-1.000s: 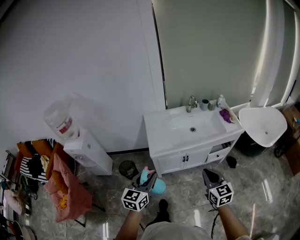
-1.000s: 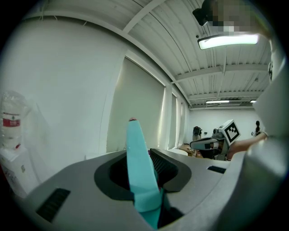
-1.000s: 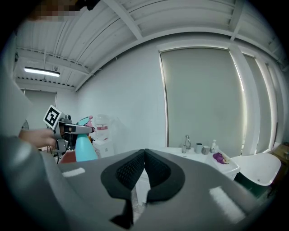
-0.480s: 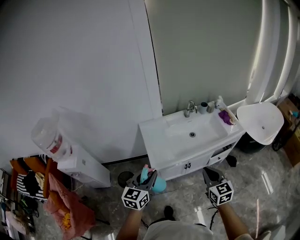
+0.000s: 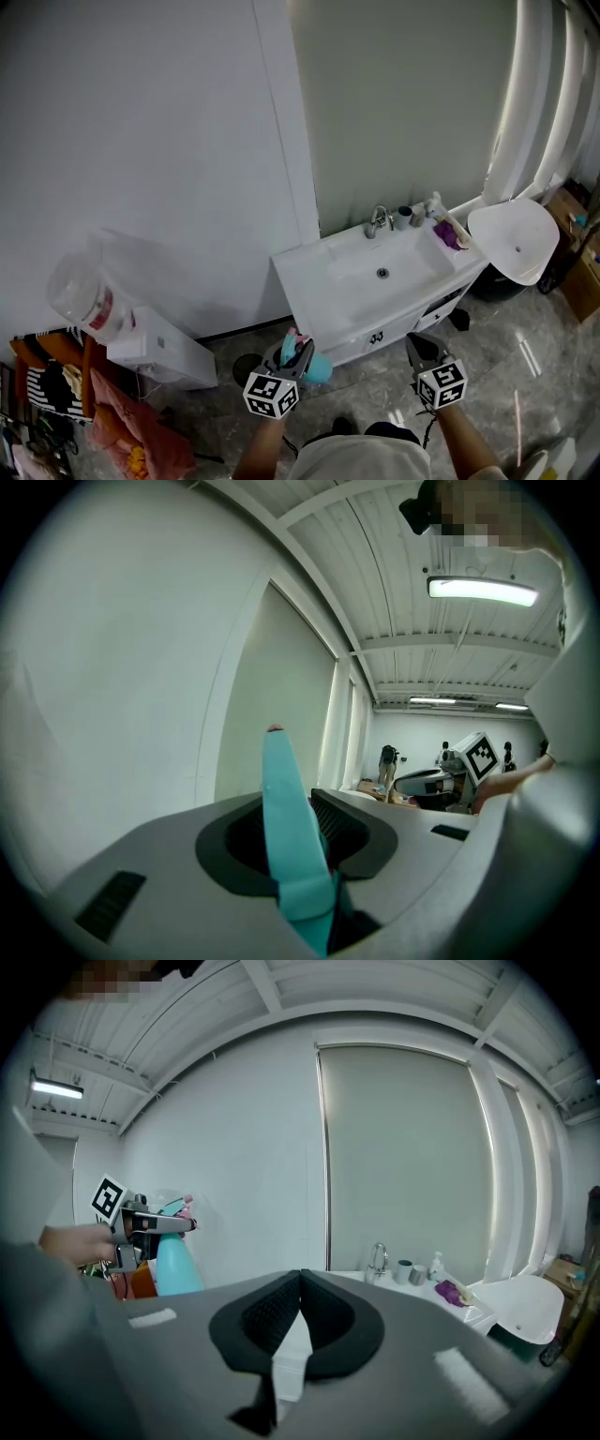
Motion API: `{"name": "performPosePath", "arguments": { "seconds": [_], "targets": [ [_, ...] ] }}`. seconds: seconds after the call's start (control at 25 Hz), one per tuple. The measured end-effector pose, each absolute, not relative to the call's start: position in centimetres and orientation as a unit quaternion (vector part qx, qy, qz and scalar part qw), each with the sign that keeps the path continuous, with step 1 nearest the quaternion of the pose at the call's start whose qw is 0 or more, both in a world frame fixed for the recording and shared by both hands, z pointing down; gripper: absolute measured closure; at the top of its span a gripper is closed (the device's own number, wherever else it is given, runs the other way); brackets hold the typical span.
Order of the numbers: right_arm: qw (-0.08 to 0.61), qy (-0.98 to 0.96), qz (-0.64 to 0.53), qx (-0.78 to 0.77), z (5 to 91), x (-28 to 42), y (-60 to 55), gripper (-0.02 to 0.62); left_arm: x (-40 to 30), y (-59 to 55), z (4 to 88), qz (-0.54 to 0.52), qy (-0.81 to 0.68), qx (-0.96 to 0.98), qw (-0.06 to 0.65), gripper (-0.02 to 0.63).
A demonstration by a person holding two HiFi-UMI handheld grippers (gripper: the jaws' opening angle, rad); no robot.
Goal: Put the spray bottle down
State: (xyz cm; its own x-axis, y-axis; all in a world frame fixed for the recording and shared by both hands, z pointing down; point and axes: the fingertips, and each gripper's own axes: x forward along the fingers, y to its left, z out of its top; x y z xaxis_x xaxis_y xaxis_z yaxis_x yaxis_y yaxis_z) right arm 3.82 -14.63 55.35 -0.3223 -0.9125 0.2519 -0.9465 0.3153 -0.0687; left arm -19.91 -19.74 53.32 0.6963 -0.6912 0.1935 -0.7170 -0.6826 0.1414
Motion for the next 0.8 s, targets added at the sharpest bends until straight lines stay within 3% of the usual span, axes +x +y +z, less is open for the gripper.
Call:
{"name": "performPosePath", "arguments": {
  "seconds": [0.8],
  "targets": [
    [0.085, -0.816, 0.122, 0.558, 57.7, 7.6, -24.1, 0.584, -16.9, -27.5, 55.1, 0.08, -0.409, 0.901, 0.118, 0.492]
  ]
}}
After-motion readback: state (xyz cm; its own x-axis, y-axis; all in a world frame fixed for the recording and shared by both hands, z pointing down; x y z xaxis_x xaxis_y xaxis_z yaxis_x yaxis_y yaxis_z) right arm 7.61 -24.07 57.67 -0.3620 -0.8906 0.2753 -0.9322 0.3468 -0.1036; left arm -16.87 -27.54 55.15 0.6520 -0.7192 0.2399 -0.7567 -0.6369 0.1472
